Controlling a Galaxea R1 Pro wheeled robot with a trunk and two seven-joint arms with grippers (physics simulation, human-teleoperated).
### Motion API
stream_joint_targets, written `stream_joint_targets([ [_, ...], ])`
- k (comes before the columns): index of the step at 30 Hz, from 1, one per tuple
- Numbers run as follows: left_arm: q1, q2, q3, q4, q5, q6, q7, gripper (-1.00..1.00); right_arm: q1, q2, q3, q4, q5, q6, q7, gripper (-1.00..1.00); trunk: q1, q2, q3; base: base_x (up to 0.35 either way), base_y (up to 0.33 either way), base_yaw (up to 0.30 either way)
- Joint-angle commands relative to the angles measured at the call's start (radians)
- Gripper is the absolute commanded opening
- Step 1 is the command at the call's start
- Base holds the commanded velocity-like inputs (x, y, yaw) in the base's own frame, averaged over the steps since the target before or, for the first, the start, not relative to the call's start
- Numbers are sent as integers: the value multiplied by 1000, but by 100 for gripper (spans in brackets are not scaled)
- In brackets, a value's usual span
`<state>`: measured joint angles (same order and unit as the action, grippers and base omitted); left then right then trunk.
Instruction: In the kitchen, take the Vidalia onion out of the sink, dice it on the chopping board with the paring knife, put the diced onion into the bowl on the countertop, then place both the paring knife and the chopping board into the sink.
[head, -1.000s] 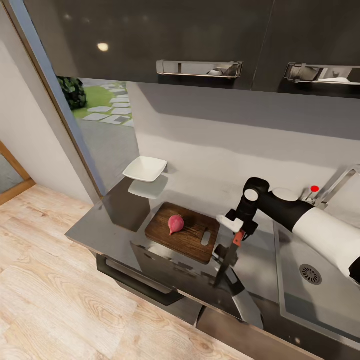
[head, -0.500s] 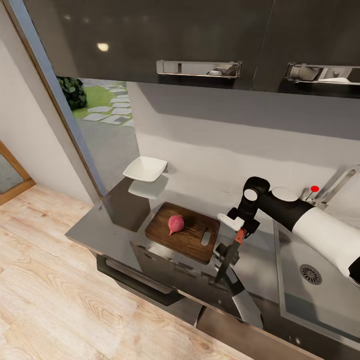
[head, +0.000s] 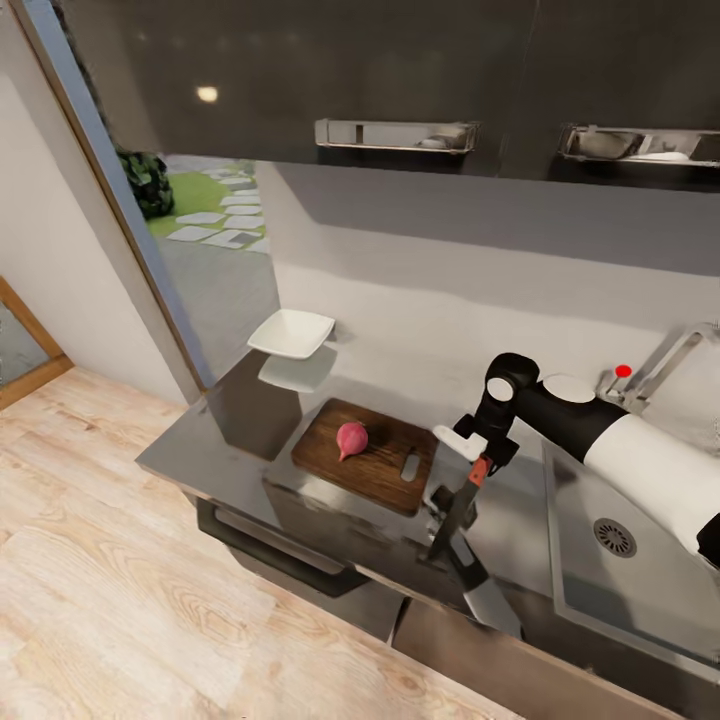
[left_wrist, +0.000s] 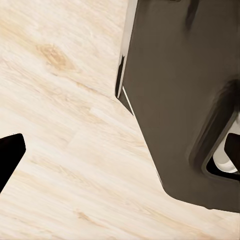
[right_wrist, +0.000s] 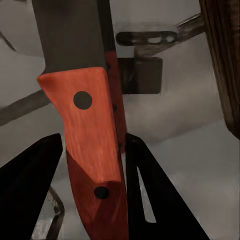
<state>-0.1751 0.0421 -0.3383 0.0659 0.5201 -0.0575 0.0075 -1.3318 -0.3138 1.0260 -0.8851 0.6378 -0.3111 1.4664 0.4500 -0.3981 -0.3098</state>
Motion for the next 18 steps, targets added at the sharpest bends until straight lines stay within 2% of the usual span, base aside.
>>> stream_joint_targets([
  [1, -1, -1, -8, 3, 6, -5, 0, 100, -1, -1, 3, -5, 2, 3, 0, -100, 0, -2, -2, -300, 0, 0],
  [13, -1, -1, -9, 3, 6, -5, -1, 100, -1, 0, -6, -16, 1, 30, -1, -100, 0, -2, -2, -331, 0, 0],
  [15, -1, -1, -9, 3, 6, -5, -1, 100, -1, 1, -34, -19, 1, 37, -1, -100, 0, -2, -2, -339, 0, 0],
  [18, -1, -1, -9, 3, 6, -5, -1, 100, -1, 10, -123, -22, 1, 55, -2, -100, 0, -2, -2, -339, 0, 0],
])
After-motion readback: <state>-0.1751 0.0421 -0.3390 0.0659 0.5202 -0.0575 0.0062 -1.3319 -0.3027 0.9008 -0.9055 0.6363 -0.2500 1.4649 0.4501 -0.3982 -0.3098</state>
